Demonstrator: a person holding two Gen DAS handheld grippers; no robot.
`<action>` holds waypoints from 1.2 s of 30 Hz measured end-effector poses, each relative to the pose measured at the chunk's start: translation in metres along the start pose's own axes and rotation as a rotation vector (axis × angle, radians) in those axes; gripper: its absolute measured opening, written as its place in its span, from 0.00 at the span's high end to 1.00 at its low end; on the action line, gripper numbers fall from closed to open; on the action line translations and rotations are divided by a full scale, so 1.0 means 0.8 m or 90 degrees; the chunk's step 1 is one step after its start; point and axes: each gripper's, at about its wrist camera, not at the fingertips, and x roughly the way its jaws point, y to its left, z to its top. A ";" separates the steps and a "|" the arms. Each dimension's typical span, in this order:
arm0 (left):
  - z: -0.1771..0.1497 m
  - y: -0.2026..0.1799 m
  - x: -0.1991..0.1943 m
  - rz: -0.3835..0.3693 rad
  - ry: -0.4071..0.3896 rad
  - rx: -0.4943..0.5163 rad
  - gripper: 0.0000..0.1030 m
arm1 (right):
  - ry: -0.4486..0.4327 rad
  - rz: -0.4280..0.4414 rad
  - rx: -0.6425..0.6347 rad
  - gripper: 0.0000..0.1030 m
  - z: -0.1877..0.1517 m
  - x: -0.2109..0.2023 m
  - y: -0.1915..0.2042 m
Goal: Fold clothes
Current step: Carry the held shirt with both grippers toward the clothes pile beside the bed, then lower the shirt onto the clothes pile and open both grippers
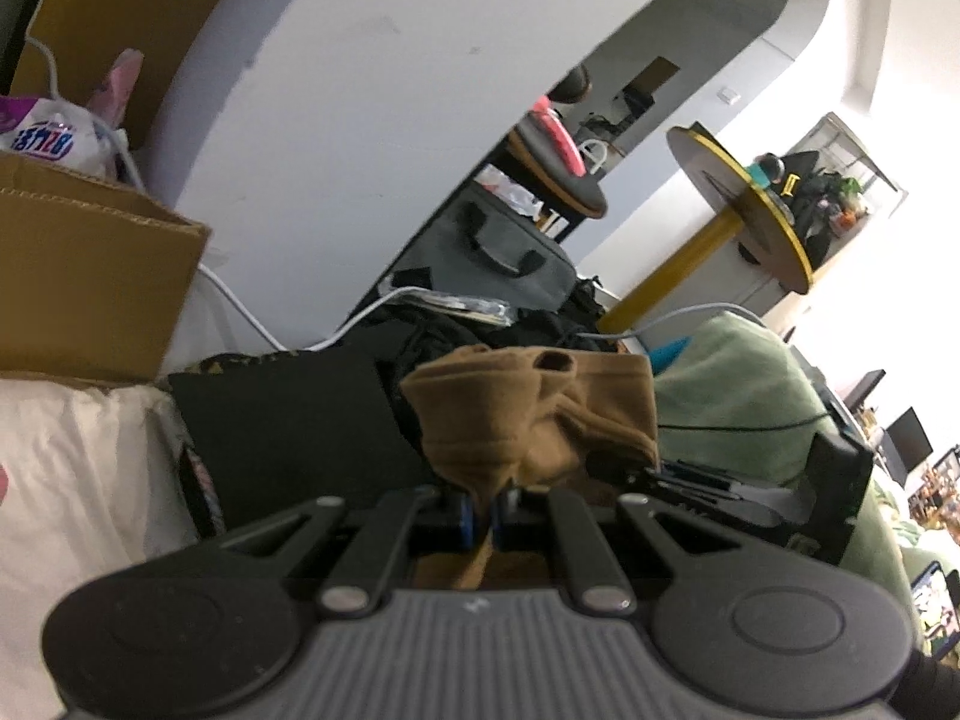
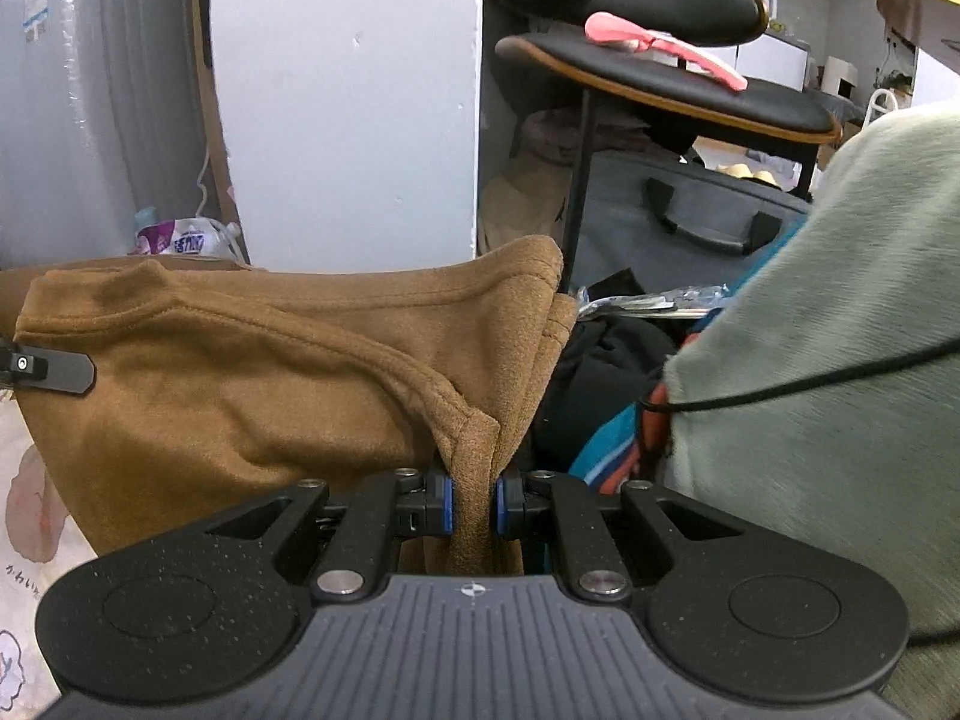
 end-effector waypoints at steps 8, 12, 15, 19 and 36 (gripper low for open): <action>0.029 0.032 0.030 0.015 0.003 0.012 0.95 | 0.013 -0.010 0.014 0.88 0.016 0.043 -0.006; 0.041 0.045 0.044 0.024 0.006 0.008 0.95 | 0.016 -0.015 0.017 0.88 0.023 0.063 -0.006; 0.047 0.054 0.056 0.043 0.006 0.006 0.95 | 0.021 -0.018 0.020 0.88 0.028 0.079 -0.006; 0.051 0.067 0.067 0.061 0.005 0.002 0.95 | 0.033 -0.021 0.022 0.88 0.033 0.103 -0.002; 0.068 0.124 0.126 0.170 0.034 0.023 0.95 | 0.087 -0.022 0.012 0.88 0.036 0.210 0.000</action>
